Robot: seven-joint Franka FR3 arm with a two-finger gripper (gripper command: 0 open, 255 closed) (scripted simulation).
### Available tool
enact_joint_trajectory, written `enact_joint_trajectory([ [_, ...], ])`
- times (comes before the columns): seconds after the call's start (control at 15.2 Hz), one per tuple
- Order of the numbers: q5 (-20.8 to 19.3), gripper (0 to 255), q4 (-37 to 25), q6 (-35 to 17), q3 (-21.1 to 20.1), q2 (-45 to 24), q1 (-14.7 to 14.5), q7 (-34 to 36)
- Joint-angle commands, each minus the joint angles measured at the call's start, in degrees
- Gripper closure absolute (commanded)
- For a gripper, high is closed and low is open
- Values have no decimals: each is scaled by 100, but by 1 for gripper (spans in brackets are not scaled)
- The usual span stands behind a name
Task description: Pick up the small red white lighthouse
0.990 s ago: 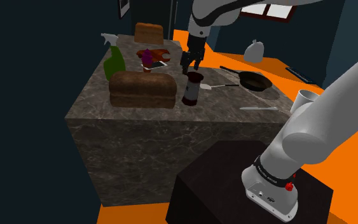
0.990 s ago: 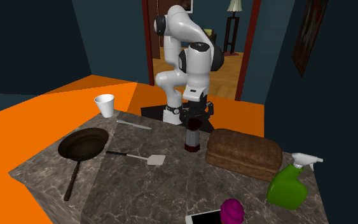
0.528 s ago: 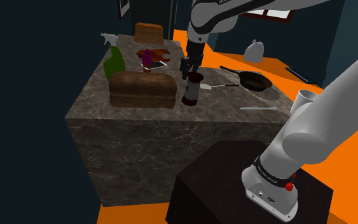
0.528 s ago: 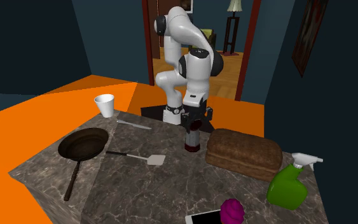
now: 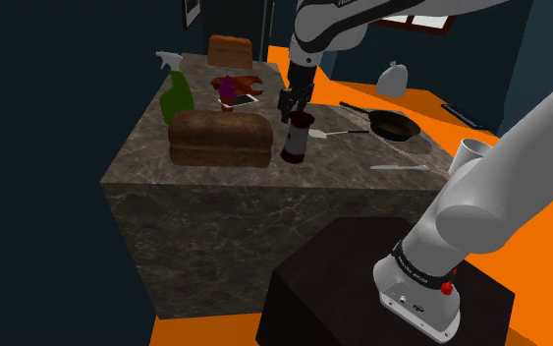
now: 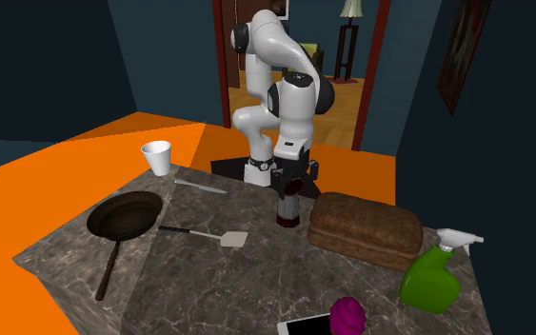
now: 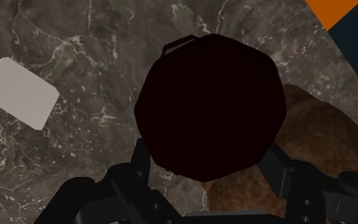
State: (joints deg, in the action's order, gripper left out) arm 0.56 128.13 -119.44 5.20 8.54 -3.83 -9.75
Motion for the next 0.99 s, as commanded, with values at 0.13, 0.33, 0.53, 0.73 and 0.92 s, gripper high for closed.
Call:
enact_joint_trajectory([
  [0.13,-11,255,-143,242,0,74,3,9],
  [0.33,-18,255,-307,475,-4,144,3,18],
  [0.53,-23,255,-482,707,-7,201,3,26],
  [0.73,-27,255,-668,939,-10,248,2,33],
  [0.92,-30,255,-864,1170,-13,283,2,39],
])
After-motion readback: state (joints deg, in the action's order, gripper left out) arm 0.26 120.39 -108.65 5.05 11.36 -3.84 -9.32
